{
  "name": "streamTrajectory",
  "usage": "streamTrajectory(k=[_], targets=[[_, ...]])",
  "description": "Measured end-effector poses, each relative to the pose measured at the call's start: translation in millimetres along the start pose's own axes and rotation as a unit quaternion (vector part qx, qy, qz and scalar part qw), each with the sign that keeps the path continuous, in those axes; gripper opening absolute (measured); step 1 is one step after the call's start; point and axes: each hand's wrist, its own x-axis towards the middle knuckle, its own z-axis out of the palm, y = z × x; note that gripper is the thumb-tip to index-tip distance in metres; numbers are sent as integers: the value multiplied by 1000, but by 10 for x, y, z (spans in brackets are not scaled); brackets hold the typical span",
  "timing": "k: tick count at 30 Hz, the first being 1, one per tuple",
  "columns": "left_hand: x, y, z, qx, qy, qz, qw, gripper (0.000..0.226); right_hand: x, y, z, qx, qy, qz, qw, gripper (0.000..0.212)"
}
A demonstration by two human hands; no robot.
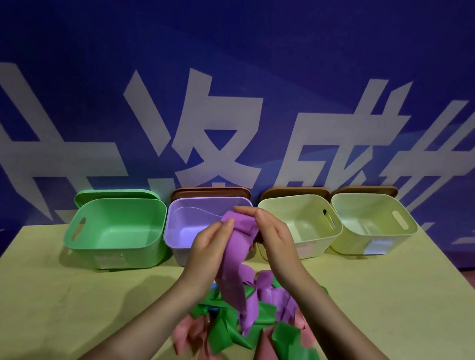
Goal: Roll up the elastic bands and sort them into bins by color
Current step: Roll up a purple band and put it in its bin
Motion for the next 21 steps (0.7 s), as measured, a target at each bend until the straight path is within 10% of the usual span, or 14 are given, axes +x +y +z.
streamTrajectory(k=[21], targets=[[29, -30, -50, 60, 23, 65, 996, 23, 18, -31, 27, 14, -22, 35, 999, 16]])
